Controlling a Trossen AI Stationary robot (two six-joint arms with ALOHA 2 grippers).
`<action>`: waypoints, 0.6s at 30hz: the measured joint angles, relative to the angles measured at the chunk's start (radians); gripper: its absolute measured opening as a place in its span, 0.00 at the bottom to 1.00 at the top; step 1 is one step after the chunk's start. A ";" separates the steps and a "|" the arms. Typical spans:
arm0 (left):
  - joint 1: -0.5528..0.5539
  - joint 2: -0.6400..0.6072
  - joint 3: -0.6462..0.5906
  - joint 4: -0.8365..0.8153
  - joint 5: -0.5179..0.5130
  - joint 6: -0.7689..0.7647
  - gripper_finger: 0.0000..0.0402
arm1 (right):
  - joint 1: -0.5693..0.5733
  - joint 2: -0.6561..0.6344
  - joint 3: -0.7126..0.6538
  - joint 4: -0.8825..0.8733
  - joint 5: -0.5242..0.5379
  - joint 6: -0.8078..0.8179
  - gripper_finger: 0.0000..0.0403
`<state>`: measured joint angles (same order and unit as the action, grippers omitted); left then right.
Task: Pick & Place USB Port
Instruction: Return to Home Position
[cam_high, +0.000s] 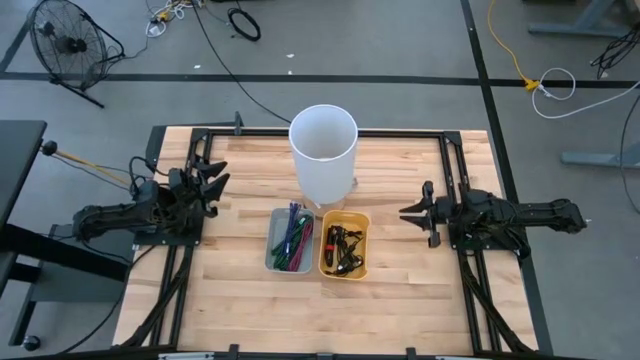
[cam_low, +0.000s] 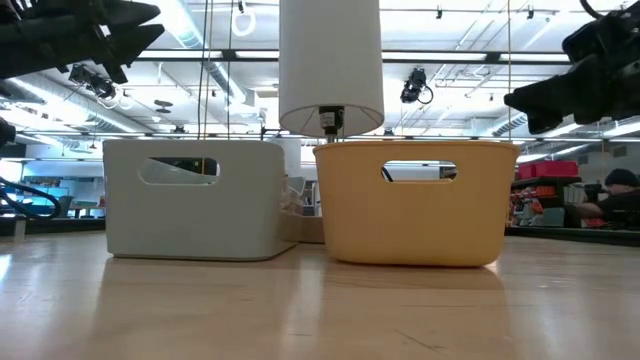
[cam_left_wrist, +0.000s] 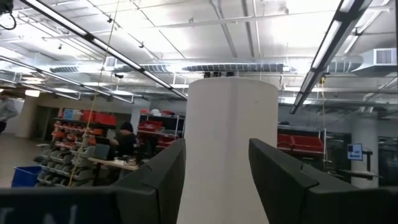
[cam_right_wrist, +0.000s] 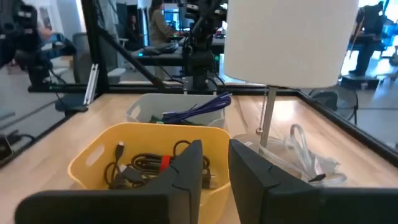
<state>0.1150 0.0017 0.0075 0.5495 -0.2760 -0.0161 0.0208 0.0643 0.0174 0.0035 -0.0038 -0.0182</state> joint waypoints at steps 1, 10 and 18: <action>0.000 0.000 0.000 0.000 0.000 0.000 0.45 | 0.000 0.000 0.000 0.000 0.001 0.015 0.20; 0.019 0.000 0.000 0.000 0.004 0.000 0.45 | 0.000 0.000 0.000 0.002 -0.013 0.036 0.20; 0.084 -0.001 0.000 -0.010 -0.026 0.000 0.45 | 0.000 0.000 0.000 0.002 -0.013 0.036 0.20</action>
<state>0.1991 0.0010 0.0074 0.5391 -0.3024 -0.0158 0.0208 0.0642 0.0174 0.0055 -0.0163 0.0181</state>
